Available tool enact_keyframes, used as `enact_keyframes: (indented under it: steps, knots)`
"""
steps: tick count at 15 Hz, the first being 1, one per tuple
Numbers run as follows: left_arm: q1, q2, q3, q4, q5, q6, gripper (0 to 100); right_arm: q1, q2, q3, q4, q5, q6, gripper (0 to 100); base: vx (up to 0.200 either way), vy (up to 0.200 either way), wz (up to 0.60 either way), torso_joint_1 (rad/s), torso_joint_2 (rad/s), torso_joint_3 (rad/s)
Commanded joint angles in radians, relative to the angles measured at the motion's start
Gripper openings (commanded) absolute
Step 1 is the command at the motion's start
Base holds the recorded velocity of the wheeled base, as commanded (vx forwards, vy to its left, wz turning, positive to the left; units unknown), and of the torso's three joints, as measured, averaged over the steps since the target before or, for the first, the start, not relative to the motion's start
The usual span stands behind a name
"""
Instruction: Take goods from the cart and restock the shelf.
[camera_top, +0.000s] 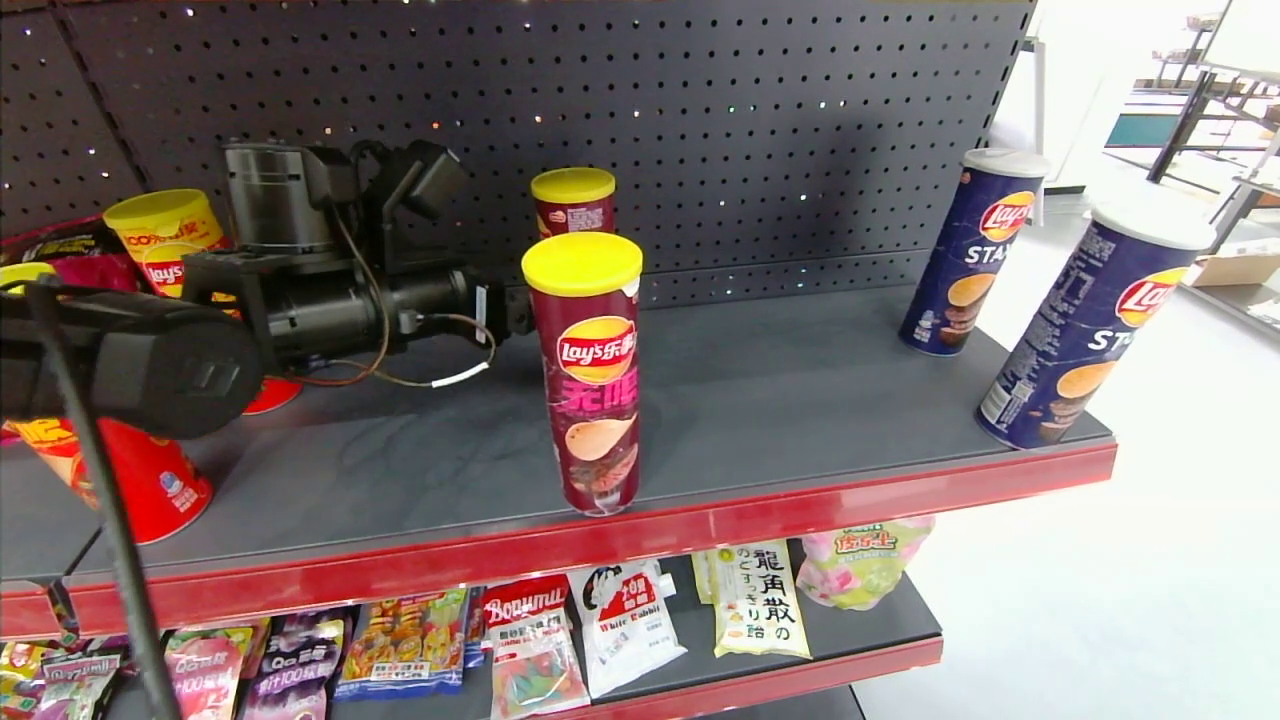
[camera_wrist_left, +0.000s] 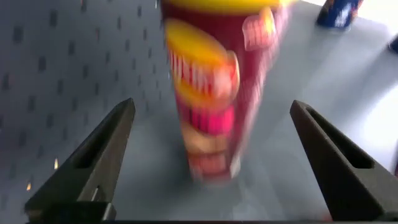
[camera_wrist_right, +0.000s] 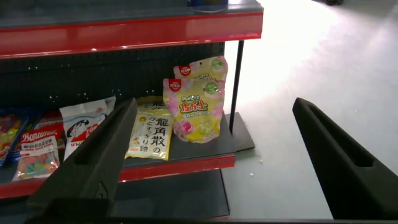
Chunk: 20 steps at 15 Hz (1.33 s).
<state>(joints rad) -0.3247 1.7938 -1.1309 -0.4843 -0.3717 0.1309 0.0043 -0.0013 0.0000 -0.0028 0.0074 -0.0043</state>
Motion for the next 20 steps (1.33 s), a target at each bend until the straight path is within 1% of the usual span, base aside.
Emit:
enact_keyframes:
  steps: [1,2,4,5,6,7,8,9,10,11,12,14,15,16,17,18,19,20]
  knots:
    - [0.021,-0.183,0.157,0.004,0.002,0.003,100,0.000,0.001,0.000,0.000,0.000,0.000,100,0.000,0.000,0.00,0.000,0.00,0.000]
    - [0.027,-0.223,0.192,0.013,0.007,0.001,100,0.000,0.001,0.000,0.000,0.000,0.000,100,0.000,0.000,0.00,0.000,0.00,0.000]
    - [0.064,-0.482,0.381,0.118,0.079,0.001,100,0.000,0.001,0.000,0.000,0.000,0.000,100,0.000,0.000,0.00,0.000,0.00,0.000]
    - [0.075,-0.594,0.444,0.179,0.096,0.001,100,0.000,0.001,0.000,0.000,0.000,0.000,100,0.000,0.000,0.00,0.000,0.00,0.000]
    - [0.098,-0.717,0.485,0.259,0.108,0.001,100,0.000,0.001,0.000,0.000,0.000,0.000,100,0.000,0.000,0.00,0.000,0.00,0.000]
    - [0.125,-0.837,0.497,0.388,0.116,-0.004,100,0.000,0.001,0.000,0.000,0.000,0.000,100,0.000,0.000,0.00,0.000,0.00,0.000]
    - [0.185,-0.955,0.491,0.546,0.112,-0.033,100,0.000,0.001,0.000,0.000,0.000,0.000,100,0.000,0.000,0.00,0.000,0.00,0.000]
    - [0.220,-1.056,0.491,0.656,0.111,-0.076,100,0.000,0.001,0.000,0.000,0.000,0.000,100,0.000,0.000,0.00,0.000,0.00,0.000]
    - [0.222,-1.166,0.500,0.736,0.109,-0.129,100,0.000,0.001,0.000,0.000,0.000,0.000,100,0.000,0.000,0.00,0.000,0.00,0.000]
    - [0.216,-1.254,0.514,0.785,0.106,-0.145,100,0.000,0.001,0.000,0.000,0.002,0.000,100,0.000,0.000,0.00,0.000,0.00,0.000]
    - [0.216,-1.321,0.560,0.774,0.111,-0.139,100,0.000,0.001,0.000,0.000,0.000,0.000,100,0.000,0.000,0.00,0.000,0.00,0.000]
    - [0.227,-1.374,0.640,0.598,0.129,-0.142,100,0.000,0.001,0.000,0.000,0.000,0.000,100,0.000,0.000,0.00,0.000,0.00,0.000]
    - [0.228,-1.393,0.683,0.524,0.172,-0.145,100,0.000,0.001,0.000,0.000,0.000,0.000,100,0.000,0.000,0.00,0.000,0.00,0.000]
    - [0.228,-1.418,0.718,0.512,0.238,-0.146,100,0.000,0.001,0.000,0.000,0.002,0.000,100,0.000,0.000,0.00,0.000,0.00,0.000]
    - [0.228,-1.432,0.734,0.513,0.274,-0.146,100,0.000,0.001,0.000,0.000,0.000,0.000,100,0.000,0.000,0.00,0.000,0.00,0.000]
    - [0.227,-1.470,0.780,0.513,0.330,-0.151,100,0.000,0.001,0.000,0.000,0.000,0.000,100,0.000,0.000,0.00,0.000,0.00,0.000]
    - [0.227,-1.496,0.801,0.513,0.332,-0.152,100,0.000,0.001,0.000,0.000,0.000,0.000,100,0.000,0.000,0.00,0.000,0.00,0.000]
    - [0.227,-1.535,0.844,0.513,0.332,-0.148,100,0.000,0.001,0.000,0.000,0.000,0.000,100,0.000,0.000,0.00,0.000,0.00,0.000]
